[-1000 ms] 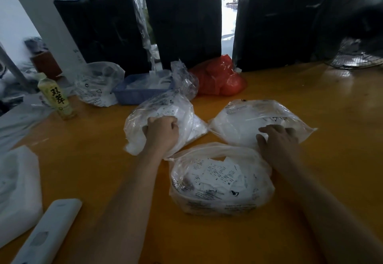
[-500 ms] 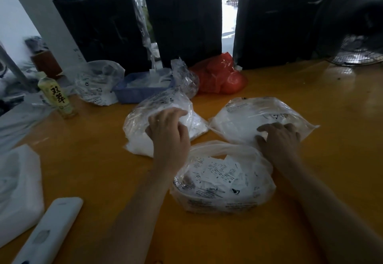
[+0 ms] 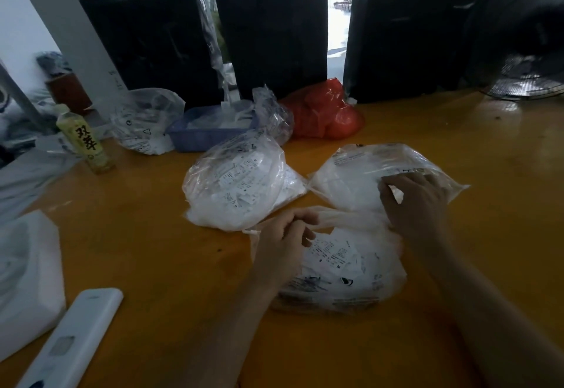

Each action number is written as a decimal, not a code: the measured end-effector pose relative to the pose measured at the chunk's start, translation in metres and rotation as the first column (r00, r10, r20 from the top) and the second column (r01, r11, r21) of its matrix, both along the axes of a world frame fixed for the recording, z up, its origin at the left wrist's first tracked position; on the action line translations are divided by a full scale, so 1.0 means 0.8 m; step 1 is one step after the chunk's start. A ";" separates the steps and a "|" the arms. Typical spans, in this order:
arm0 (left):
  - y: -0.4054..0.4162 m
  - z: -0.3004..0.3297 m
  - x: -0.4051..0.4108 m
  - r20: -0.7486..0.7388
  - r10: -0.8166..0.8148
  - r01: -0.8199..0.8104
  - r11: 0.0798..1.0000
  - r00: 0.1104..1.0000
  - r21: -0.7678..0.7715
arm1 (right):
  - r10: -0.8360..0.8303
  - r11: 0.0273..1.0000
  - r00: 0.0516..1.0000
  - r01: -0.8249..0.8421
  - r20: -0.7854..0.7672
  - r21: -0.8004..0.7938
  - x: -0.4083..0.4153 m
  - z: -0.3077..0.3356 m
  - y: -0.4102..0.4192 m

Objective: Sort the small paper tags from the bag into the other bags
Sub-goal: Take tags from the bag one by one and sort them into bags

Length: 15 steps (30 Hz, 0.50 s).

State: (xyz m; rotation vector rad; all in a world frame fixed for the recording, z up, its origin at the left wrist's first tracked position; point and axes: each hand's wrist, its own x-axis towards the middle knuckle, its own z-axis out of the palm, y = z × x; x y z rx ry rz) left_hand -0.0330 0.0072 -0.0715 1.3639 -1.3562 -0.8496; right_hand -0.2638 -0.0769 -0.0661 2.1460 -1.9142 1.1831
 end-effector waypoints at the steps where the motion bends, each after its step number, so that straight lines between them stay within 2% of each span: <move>1: 0.000 0.000 -0.001 -0.038 -0.042 0.042 0.999 0.998 0.010 | 0.093 0.994 0.996 -0.093 -0.004 -0.052 0.002 0.004 0.004; 4: 0.000 0.000 -0.009 -0.073 -0.164 0.169 0.983 0.984 0.067 | 0.354 0.931 0.929 -0.361 -0.103 -0.055 0.019 0.012 0.021; 8: 0.001 -0.004 -0.019 -0.155 -0.187 0.210 0.966 0.970 0.152 | 0.551 0.830 0.816 -0.557 -0.177 0.017 0.044 0.014 0.041; 12: -0.003 -0.006 -0.014 -0.289 -0.077 0.116 0.986 0.954 0.118 | 0.639 0.769 0.769 -0.639 -0.021 0.022 0.053 0.016 0.052; 15: -0.003 -0.004 -0.009 -0.319 -0.059 0.084 0.994 0.946 0.064 | 0.589 0.807 0.794 -0.588 0.151 -0.053 0.058 0.018 0.056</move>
